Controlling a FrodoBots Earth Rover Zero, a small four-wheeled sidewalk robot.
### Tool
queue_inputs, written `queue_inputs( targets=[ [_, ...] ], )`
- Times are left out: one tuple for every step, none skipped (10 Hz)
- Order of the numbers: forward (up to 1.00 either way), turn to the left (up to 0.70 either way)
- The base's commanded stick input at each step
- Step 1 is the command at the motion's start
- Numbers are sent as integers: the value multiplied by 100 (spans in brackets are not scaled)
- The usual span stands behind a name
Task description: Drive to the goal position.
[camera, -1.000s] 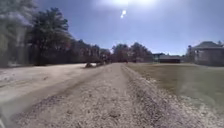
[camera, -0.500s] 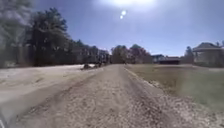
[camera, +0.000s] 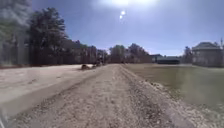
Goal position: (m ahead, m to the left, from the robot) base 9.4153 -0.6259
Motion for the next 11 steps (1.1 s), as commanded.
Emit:
queue_inputs(
  targets=[
    [70,-31],
    [70,-4],
    [70,3],
    [70,1],
    [70,0],
    [70,1],
    [70,2],
    [70,2],
    [70,3],
    [70,3],
    [70,3]
  ],
)
